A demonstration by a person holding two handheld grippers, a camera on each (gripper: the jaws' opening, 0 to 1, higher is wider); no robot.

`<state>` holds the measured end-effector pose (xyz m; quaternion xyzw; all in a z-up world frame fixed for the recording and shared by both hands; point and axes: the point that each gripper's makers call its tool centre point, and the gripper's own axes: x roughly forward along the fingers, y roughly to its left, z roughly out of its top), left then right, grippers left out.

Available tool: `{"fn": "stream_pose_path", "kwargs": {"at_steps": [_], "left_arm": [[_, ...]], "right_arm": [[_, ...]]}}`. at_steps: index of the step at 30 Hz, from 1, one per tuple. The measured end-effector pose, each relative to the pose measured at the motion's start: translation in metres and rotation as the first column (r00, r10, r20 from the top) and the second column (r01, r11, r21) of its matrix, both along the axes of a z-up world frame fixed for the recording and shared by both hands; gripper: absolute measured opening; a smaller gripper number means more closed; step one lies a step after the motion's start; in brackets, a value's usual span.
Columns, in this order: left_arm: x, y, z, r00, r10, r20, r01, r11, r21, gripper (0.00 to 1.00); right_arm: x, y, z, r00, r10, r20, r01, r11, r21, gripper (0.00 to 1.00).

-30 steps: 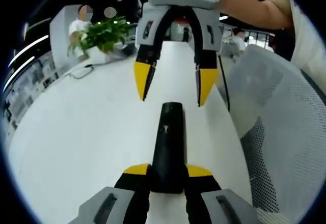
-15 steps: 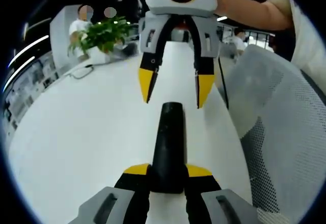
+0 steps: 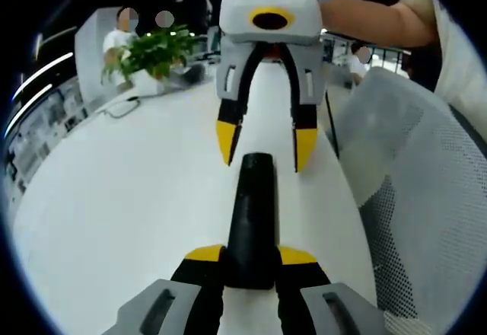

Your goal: Press the specified remote control buttons in sequence, fully releasing each button before pressing the next.

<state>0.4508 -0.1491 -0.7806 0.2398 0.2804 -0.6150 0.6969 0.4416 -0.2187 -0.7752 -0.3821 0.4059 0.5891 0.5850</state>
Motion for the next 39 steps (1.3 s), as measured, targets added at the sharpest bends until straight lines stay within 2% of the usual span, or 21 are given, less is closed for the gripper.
{"fn": "stream_pose_path", "kwargs": {"at_steps": [15, 20, 29, 39], "left_arm": [[0.003, 0.0, -0.001, 1.0, -0.003, 0.0, 0.003, 1.0, 0.002, 0.24], [0.002, 0.0, 0.0, 1.0, -0.004, 0.001, 0.004, 1.0, 0.002, 0.24], [0.002, -0.001, 0.0, 1.0, -0.005, 0.001, 0.005, 1.0, 0.005, 0.24], [0.001, -0.001, 0.0, 1.0, -0.005, 0.001, 0.005, 1.0, 0.008, 0.24]], "right_arm": [[-0.003, -0.002, -0.012, 1.0, 0.009, 0.007, -0.009, 1.0, -0.021, 0.35], [0.001, -0.004, -0.011, 0.999, 0.018, 0.03, -0.017, 1.0, -0.022, 0.31], [0.002, -0.005, -0.012, 0.999, 0.021, 0.029, -0.021, 1.0, -0.008, 0.3], [0.007, -0.006, -0.014, 0.999, 0.025, 0.037, -0.025, 1.0, -0.011, 0.24]]}}
